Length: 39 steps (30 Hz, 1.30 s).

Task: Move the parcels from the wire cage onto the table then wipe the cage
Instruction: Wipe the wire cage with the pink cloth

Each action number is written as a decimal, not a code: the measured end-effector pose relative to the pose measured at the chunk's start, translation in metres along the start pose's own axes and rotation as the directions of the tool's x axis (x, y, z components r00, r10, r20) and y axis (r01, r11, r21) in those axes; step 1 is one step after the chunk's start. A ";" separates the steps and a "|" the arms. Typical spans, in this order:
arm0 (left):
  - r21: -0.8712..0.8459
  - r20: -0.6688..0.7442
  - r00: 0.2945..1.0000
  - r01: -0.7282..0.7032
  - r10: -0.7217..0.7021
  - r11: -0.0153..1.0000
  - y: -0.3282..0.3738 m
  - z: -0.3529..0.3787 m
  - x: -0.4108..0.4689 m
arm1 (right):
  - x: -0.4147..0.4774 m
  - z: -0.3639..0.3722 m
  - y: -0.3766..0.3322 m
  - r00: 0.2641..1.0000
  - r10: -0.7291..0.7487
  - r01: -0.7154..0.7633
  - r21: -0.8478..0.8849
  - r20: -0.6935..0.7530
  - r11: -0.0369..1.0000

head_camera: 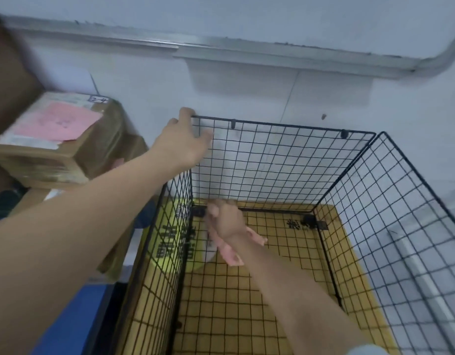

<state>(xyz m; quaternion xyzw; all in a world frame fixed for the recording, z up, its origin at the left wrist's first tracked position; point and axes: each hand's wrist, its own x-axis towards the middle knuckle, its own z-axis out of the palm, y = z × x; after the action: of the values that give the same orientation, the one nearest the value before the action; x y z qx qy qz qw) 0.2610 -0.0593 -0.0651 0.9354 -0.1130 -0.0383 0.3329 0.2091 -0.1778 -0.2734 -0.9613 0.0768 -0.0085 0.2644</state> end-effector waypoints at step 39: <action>-0.022 -0.016 1.000 -0.022 0.022 1.000 -0.002 0.002 0.003 | -0.051 0.031 -0.034 0.997 0.022 -0.014 0.117 -0.069 0.993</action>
<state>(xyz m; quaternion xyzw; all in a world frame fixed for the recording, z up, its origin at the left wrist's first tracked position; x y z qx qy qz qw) 0.2638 -0.0600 -0.0676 0.9306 -0.1202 -0.0285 0.3447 0.1656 -0.1257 -0.2817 -0.9426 0.0942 -0.0445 0.3172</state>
